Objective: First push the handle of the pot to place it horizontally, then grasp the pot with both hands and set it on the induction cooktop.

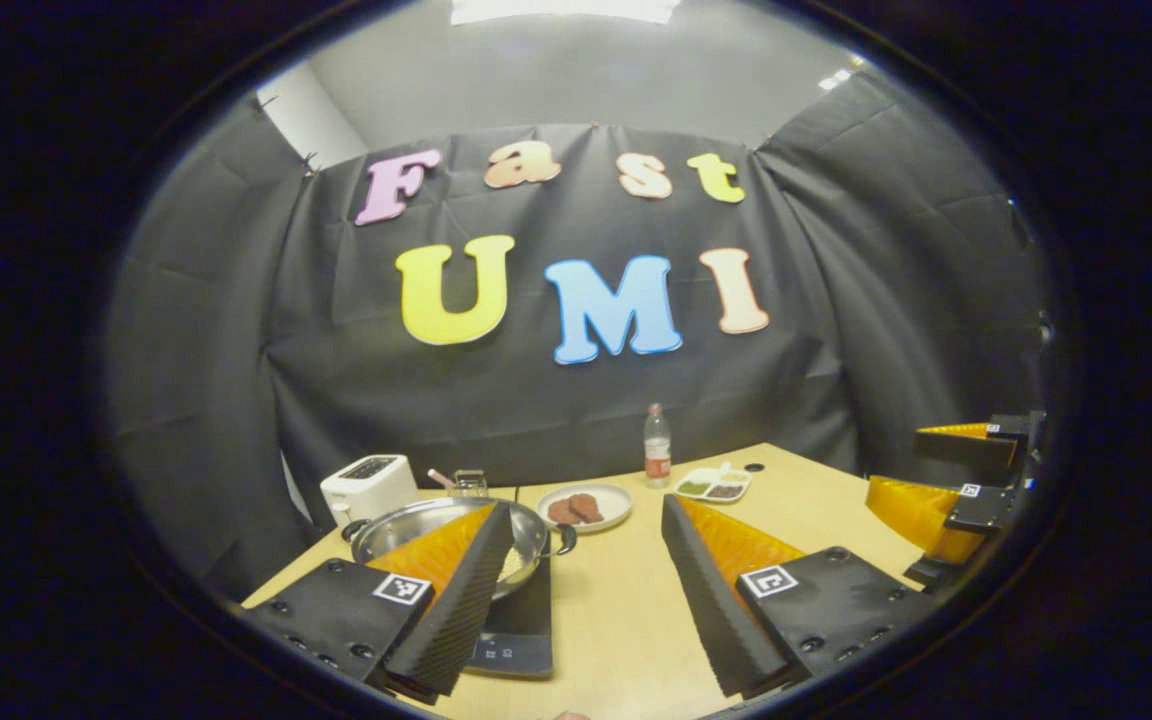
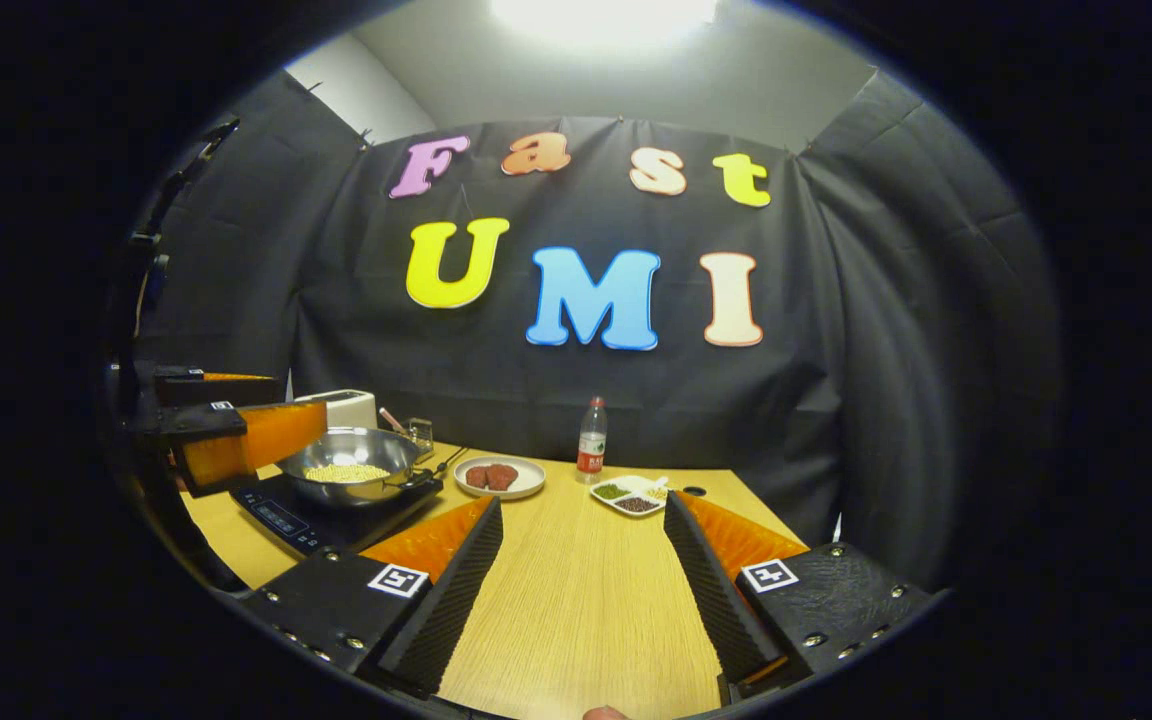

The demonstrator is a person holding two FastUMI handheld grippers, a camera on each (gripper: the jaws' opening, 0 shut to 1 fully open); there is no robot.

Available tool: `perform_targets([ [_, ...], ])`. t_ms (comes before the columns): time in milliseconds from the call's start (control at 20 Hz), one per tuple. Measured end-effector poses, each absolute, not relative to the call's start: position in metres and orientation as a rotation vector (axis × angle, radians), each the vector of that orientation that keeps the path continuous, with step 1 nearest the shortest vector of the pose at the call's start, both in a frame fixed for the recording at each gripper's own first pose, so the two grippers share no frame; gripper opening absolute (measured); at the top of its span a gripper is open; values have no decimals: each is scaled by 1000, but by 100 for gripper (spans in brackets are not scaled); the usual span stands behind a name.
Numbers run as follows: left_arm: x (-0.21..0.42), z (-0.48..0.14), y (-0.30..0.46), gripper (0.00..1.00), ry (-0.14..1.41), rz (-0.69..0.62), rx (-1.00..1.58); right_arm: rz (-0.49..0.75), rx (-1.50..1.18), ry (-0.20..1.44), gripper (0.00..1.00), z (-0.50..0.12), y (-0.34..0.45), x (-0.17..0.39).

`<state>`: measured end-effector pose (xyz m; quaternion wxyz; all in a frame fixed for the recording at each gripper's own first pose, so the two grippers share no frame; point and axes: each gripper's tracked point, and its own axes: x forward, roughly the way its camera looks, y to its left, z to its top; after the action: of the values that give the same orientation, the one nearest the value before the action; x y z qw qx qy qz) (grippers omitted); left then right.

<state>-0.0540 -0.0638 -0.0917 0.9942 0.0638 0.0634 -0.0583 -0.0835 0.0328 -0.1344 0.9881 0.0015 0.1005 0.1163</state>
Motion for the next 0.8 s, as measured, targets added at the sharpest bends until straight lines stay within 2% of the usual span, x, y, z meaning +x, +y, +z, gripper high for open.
perform_targets([
  [150, -77, -74, -80, 100, 86, -186, 135, 165, 45, 164, 97, -112, 23, -105],
  [250, -88, -61, -77, 94, 63, -204, 141, 123, 91, 163, 97, -98, 20, -119],
  [350, -97, -51, -65, 100, 41, -195, 137, 86, 65, 135, 97, -80, 12, -126],
  [400, -101, -49, -58, 100, 42, -189, 143, 70, 42, 118, 97, -71, 7, -129],
  [500, -106, -46, -47, 98, 28, -184, 145, 52, 43, 95, 97, -56, 7, -132],
  [550, -107, -43, -40, 90, 22, -178, 139, 44, 48, 91, 97, -53, 7, -133],
  [800, -116, -33, -6, 90, 2, -132, 118, 41, 25, 88, 97, -45, 13, -138],
])
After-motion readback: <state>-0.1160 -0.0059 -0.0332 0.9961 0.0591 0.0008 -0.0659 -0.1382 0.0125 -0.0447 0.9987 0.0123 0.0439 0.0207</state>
